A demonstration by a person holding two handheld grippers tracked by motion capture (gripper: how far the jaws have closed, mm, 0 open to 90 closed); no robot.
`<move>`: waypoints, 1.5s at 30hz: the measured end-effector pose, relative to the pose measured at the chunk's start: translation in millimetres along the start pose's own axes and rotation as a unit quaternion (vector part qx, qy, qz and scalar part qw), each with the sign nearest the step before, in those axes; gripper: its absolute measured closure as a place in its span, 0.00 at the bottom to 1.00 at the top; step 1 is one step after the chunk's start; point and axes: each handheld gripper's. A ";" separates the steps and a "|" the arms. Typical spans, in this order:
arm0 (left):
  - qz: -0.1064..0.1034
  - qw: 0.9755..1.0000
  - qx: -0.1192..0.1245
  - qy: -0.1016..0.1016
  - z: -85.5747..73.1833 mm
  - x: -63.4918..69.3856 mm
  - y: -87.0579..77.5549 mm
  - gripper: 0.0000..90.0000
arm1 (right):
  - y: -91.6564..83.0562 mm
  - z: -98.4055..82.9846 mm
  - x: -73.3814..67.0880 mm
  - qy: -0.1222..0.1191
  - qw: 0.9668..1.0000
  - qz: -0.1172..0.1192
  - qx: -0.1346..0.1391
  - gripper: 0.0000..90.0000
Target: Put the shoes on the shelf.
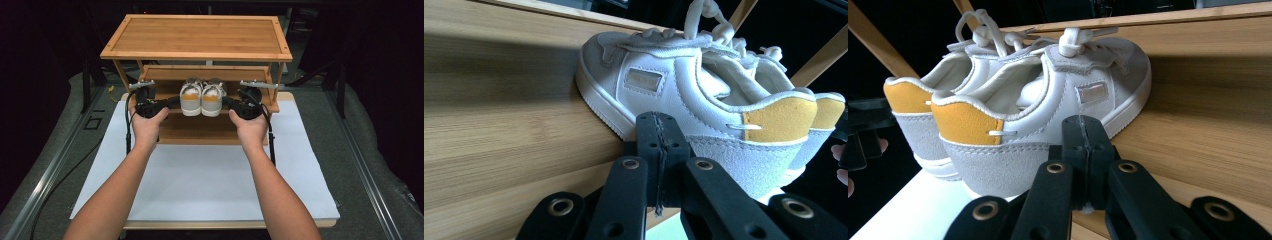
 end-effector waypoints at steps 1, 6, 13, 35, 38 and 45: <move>0.001 1.000 0.002 -0.004 0.4 0.0 1.1 1.00 | 0.8 0.5 0.4 0.000 1.000 -0.002 0.000 1.00; 0.005 1.000 -0.001 -0.008 3.6 -2.8 6.3 1.00 | 5.6 3.1 2.3 0.010 1.000 -0.008 0.001 1.00; 0.013 1.000 -0.005 -0.004 8.2 -3.0 13.8 1.00 | 13.4 7.1 6.4 0.023 1.000 -0.018 0.007 1.00; -0.004 1.000 0.002 0.007 1.9 16.8 -16.3 1.00 | -19.4 0.7 -9.9 -0.003 1.000 -0.008 0.024 1.00; 0.008 1.000 -0.005 0.011 -0.1 17.3 -12.7 0.98 | -15.6 -3.3 -4.4 0.013 1.000 -0.009 0.017 1.00; 0.011 1.000 -0.007 0.005 -6.4 16.0 -5.4 0.97 | -6.2 -8.9 -4.1 0.024 0.999 0.009 0.022 1.00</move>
Point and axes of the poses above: each handheld gripper's, and its own axes: y roughly forward along the jaws, z roughly out of its top, x roughly to its right, and after that the axes turned 5 degrees about x, right-handed
